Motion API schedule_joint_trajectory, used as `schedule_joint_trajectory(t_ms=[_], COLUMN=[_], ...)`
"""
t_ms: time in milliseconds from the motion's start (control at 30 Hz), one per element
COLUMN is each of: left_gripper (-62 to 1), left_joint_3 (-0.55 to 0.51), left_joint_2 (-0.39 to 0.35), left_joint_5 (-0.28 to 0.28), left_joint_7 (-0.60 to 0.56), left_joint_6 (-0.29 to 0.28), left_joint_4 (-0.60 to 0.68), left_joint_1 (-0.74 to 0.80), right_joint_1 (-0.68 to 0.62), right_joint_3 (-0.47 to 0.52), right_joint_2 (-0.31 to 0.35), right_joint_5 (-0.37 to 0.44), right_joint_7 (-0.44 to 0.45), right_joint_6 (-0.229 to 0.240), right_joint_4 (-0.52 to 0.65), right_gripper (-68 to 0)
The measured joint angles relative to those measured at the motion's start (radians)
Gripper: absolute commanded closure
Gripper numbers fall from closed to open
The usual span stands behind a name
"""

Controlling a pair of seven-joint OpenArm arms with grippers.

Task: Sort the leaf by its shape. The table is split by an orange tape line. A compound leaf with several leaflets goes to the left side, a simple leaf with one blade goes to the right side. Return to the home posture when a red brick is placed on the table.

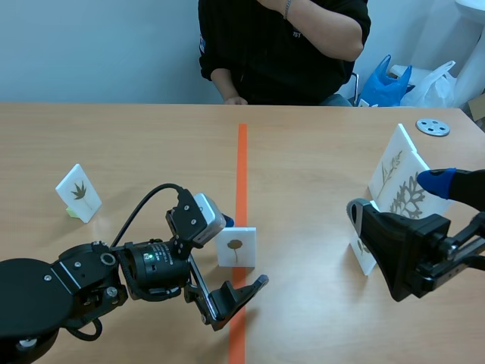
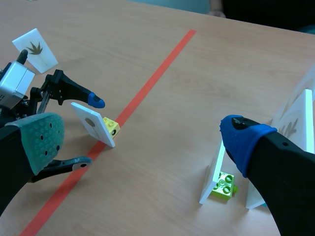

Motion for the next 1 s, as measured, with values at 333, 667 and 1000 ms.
schedule_joint_trajectory(t_ms=[333,667,1000], left_gripper=[-44.3,-10.4,-4.1], left_joint_3=[0.0,0.0,0.0], left_joint_2=[0.0,0.0,0.0], left_joint_5=[-0.002,-0.003,-0.013], left_joint_7=[-0.023,-0.044,-0.043], left_joint_6=[0.026,0.105,0.111], left_joint_4=[-0.014,-0.014,-0.014], left_joint_1=[-0.005,-0.005,-0.005], right_joint_1=[0.0,0.0,0.0], right_joint_3=[0.0,0.0,0.0], right_joint_2=[0.0,0.0,0.0], right_joint_5=[0.0,0.0,0.0], right_joint_7=[0.003,0.003,0.003], right_joint_6=[0.0,0.0,0.0], right_joint_4=[0.0,0.0,0.0], right_gripper=[-67.9,-67.9,-67.9])
